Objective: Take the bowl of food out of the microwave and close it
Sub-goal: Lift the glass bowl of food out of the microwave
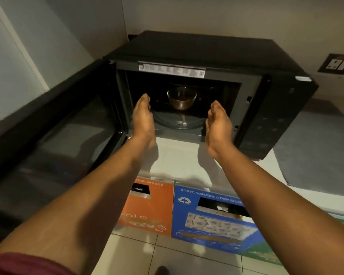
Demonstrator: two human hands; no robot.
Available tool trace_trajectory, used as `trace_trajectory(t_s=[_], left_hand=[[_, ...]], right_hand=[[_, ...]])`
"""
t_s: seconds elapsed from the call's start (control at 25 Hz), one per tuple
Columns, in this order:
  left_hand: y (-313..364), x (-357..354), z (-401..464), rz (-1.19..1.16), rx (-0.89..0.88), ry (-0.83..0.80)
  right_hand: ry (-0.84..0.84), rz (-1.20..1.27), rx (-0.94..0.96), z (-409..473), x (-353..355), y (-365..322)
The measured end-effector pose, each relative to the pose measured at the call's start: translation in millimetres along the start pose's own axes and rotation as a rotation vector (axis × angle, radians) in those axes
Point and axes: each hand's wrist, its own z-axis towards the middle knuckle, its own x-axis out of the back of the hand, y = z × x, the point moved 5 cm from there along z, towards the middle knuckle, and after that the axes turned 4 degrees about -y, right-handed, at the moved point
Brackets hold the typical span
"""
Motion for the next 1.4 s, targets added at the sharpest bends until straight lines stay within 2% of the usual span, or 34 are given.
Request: trace_trajectory(t_s=[0.2,0.4,0.52,0.72,1.0,1.4], left_hand=[[-43,-22,83,-0.154,0.043,0.017],[-68,-38,134,-0.161,0.034,-0.017],[-78,-45,149,-0.112,0.013,-0.069],[-81,-55,159,-0.164,0.048,-0.111],[-70,-50,122,-0.226,0.084,-0.071],[14,-48,-45,-0.167,0.136,-0.072]], right_hand=[[0.021,0.218,-0.055,84,-17,32],[-0.038,0.189,0.032,136,-26,46],[-0.003,0.146,-0.001,154,-27,58],[-0.004,0.173,-0.051,165,-34,65],[0.016,0.215,-0.038,139,-26,52],[-0.042,0.170,-0.085,-29,-17,-22]])
